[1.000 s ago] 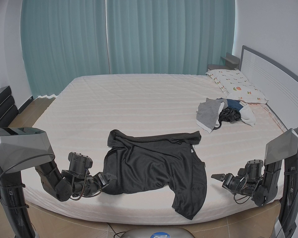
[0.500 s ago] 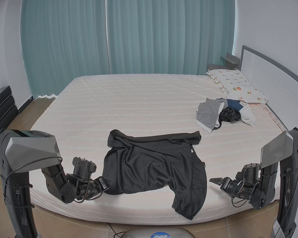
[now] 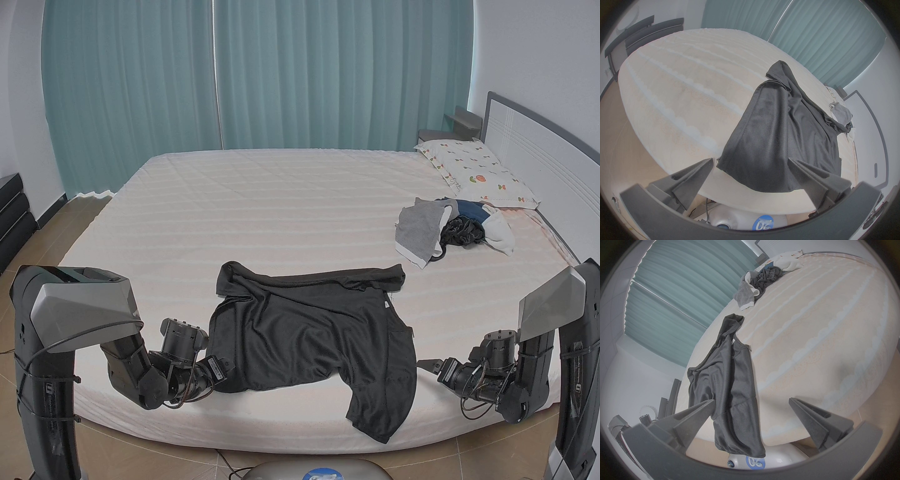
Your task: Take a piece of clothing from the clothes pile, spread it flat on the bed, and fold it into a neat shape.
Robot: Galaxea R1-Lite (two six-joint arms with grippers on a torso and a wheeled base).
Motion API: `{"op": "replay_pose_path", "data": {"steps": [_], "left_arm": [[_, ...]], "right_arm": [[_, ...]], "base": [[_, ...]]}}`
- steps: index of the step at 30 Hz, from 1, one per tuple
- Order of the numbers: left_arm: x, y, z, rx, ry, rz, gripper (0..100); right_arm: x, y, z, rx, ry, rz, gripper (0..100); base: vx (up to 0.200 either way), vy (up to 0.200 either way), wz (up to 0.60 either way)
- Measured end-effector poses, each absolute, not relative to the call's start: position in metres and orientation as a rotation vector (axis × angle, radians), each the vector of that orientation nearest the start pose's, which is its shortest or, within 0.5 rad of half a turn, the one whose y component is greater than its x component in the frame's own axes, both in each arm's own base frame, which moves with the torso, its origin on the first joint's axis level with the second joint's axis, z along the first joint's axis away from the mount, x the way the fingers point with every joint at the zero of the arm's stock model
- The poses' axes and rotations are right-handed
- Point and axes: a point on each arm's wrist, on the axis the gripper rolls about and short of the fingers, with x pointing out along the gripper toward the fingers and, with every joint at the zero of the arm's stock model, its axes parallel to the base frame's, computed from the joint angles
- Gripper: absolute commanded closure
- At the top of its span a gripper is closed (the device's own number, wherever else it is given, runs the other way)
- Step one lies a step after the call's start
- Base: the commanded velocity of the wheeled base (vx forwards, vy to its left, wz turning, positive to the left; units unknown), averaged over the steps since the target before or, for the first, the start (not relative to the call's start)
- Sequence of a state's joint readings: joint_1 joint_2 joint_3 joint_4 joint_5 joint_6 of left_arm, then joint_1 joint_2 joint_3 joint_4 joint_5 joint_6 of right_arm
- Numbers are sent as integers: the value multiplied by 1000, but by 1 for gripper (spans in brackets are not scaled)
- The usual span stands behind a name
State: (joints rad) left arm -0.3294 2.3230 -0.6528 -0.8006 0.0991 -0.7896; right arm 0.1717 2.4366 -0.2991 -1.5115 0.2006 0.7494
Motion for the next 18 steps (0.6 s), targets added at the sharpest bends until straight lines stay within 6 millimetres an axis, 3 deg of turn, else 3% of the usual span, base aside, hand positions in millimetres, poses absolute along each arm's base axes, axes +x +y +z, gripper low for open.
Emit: {"op": "replay_pose_path", "data": {"steps": [1,2,10,18], "left_arm": [[312,-105,-41,-549,881,127,0],[312,-106,-42,-541,883,124,100],[315,-105,-46,-496,854,165,100],[318,-97,-47,-513,846,200,100]], "right_arm": [[276,54,-53,723,733,109,0],[276,55,-53,720,731,108,0],[278,70,-56,688,727,127,0],[292,83,-61,661,701,132,0]], "base": [[0,0,0],[0,0,0],[0,0,0],[0,0,0]]}}
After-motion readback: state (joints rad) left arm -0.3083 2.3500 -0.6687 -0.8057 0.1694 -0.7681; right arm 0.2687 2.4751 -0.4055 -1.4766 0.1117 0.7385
